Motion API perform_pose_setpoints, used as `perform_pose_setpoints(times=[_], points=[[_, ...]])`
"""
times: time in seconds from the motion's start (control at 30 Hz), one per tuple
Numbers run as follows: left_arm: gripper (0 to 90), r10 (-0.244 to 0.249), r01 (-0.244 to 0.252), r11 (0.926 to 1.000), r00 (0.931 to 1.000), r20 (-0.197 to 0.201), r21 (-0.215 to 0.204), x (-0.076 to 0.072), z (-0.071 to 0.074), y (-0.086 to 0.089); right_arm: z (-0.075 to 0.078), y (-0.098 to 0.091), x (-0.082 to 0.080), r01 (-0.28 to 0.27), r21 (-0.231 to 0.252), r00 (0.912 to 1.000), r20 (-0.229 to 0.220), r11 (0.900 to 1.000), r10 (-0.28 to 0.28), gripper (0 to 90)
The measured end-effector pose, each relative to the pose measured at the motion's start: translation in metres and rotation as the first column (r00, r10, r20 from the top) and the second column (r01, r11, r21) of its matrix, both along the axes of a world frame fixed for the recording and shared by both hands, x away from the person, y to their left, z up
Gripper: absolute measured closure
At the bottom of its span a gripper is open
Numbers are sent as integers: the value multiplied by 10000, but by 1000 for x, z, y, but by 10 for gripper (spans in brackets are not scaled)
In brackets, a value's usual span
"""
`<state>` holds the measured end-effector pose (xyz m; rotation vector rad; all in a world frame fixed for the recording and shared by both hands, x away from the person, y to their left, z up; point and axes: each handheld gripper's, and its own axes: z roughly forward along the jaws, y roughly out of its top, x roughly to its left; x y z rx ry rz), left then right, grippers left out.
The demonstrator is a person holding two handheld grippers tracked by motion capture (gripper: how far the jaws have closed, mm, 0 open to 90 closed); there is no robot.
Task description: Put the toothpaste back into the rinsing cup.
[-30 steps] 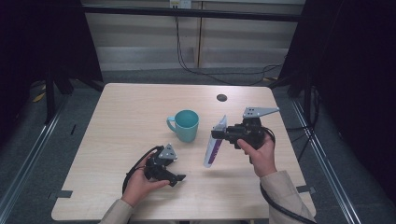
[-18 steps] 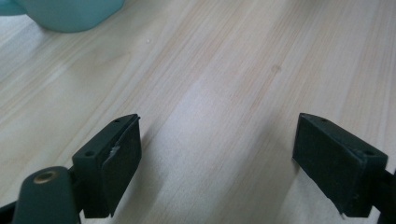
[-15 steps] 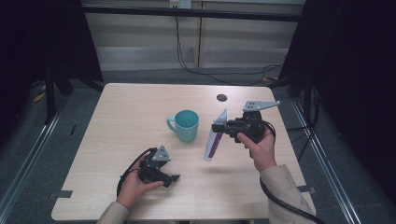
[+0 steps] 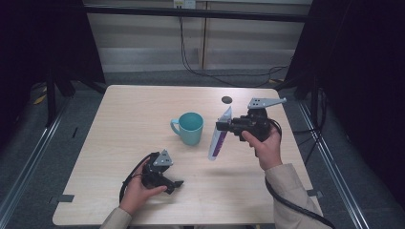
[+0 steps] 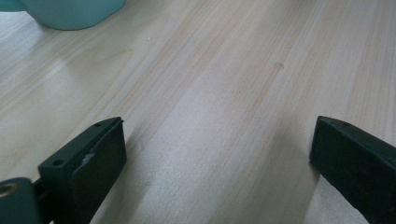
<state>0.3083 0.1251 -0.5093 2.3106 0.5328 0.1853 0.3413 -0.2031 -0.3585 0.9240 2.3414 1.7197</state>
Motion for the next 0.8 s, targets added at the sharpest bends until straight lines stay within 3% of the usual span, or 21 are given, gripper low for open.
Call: perform_pose_setpoints(times=[0.8], points=[[0, -76, 75, 9998, 10000, -18, -188, -2, -2, -2, 25, 16, 20, 53, -91, 9996, 291, 9999, -50, 753]])
